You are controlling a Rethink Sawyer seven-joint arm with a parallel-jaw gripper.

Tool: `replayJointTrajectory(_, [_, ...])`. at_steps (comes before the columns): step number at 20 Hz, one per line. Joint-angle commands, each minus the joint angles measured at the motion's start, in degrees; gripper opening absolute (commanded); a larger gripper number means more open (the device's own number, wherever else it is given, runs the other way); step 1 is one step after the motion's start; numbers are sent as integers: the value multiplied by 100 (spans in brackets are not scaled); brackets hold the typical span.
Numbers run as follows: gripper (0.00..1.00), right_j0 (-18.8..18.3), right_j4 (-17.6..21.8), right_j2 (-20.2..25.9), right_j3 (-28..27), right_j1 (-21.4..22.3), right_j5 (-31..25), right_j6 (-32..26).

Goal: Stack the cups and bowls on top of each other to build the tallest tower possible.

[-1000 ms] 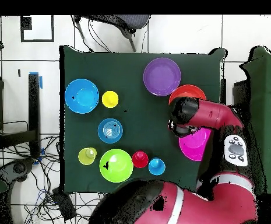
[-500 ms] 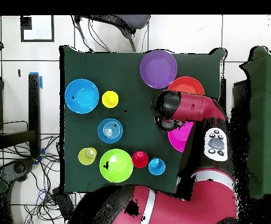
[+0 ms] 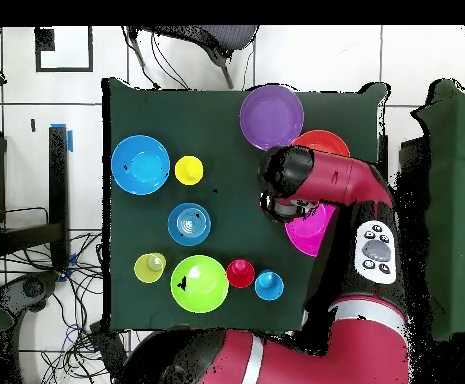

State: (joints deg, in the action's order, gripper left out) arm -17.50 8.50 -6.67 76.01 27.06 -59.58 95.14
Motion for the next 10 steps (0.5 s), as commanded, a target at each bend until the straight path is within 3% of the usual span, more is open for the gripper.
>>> replayJointTrajectory(1, [0, -106, -270, 573, -118, 160, -540, 185])
replayJointTrajectory(10, [0, -430, -1056, 1091, 263, 785, -335, -109])
